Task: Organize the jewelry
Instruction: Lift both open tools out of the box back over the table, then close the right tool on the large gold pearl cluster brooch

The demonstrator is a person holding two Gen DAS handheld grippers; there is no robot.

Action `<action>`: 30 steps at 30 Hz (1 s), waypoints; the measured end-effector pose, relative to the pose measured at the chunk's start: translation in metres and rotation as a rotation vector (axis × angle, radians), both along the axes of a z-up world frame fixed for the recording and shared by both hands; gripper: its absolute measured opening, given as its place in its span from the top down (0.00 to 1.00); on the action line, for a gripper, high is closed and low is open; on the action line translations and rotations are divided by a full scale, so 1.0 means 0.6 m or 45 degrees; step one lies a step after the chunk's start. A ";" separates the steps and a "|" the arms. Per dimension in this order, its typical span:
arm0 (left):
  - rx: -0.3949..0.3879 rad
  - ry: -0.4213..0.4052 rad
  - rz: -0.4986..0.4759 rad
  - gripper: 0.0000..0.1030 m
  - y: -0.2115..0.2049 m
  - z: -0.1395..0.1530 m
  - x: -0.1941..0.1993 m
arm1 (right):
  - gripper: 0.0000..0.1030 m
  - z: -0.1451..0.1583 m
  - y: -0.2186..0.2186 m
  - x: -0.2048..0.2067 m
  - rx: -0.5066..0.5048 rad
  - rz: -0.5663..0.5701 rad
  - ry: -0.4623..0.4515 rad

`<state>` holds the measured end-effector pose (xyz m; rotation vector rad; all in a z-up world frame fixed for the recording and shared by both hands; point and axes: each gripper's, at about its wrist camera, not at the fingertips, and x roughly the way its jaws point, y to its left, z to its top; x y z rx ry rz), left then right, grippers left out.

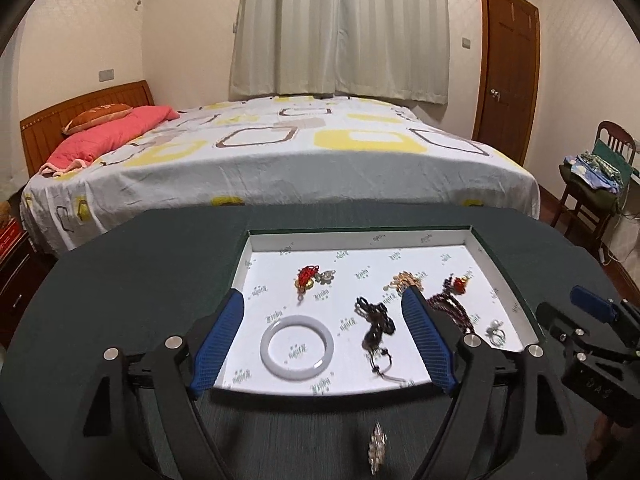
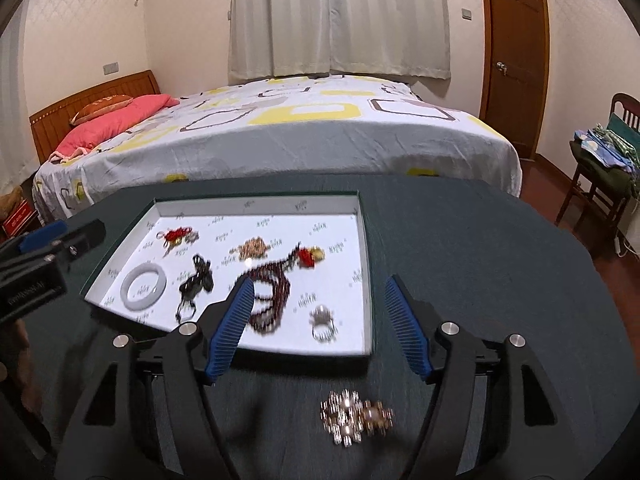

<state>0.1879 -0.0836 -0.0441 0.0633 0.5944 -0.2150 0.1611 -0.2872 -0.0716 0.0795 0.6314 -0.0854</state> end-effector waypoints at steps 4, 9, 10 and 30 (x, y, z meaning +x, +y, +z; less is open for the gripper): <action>0.016 -0.011 -0.003 0.24 0.001 -0.001 -0.034 | 0.34 -0.009 -0.002 -0.033 0.005 -0.004 0.017; 0.017 -0.008 0.023 0.24 0.011 -0.018 -0.064 | 0.34 -0.026 -0.006 -0.070 0.000 -0.012 0.045; 0.013 0.000 0.028 0.24 0.015 -0.023 -0.068 | 0.34 -0.030 -0.007 -0.077 -0.003 -0.017 0.054; 0.033 0.140 0.036 0.24 0.018 -0.092 -0.095 | 0.34 -0.105 -0.028 -0.065 0.017 -0.057 0.219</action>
